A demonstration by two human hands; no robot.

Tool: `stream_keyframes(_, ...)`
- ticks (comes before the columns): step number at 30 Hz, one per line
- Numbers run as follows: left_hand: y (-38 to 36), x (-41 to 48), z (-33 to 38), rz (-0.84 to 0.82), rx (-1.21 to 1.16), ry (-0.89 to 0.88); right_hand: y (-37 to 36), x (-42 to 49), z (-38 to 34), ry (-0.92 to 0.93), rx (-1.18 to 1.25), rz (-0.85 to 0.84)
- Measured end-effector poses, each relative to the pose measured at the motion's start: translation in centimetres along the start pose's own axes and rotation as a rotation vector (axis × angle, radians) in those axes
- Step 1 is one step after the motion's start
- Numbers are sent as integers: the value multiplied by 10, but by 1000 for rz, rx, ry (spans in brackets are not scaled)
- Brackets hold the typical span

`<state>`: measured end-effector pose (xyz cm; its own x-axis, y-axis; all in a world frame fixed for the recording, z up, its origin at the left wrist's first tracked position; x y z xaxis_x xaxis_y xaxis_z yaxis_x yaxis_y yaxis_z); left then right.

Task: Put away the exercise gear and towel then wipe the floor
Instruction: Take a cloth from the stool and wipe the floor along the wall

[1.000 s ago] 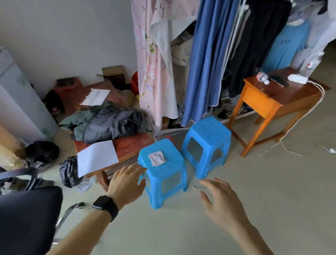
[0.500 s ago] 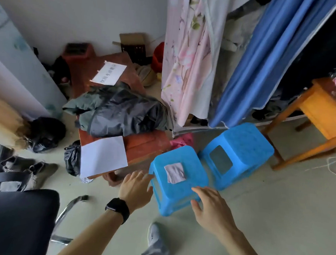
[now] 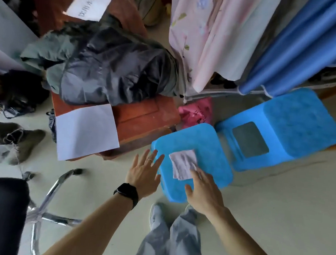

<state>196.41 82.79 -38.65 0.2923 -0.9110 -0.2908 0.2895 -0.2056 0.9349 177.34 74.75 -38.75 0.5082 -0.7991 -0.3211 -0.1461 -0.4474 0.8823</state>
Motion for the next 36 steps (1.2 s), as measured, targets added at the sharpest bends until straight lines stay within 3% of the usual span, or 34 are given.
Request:
stream_keyframes(8, -86, 55, -9, 72, -3, -65, -86, 56, 16, 8, 84, 237)
stream_keyframes(15, -112, 53, -14, 28, -41, -14, -105, 45, 27, 117, 45, 350)
stream_keyframes(21, -100, 56, -13, -12, 25, -30, -88, 32, 33, 72, 42, 270)
stream_keyframes(29, -72, 55, 28, -226, 98, 77, -57, 1, 73, -120, 103, -132)
stream_keyframes(36, -33, 36, 69, -269, 73, 70, 19, -41, 93, -301, 284, -113)
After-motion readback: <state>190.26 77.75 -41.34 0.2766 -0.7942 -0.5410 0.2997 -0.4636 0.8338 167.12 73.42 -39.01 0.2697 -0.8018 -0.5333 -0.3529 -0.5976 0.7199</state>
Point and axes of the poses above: each hand's wrist, its own x-axis towards the middle knuckle, its own y-axis out of the back of the hand, z = x × y, the point moved 3 cm from there along x, towards the middle knuckle, and after that the axes turned 14 degrees about z, right-handed, at the moved point
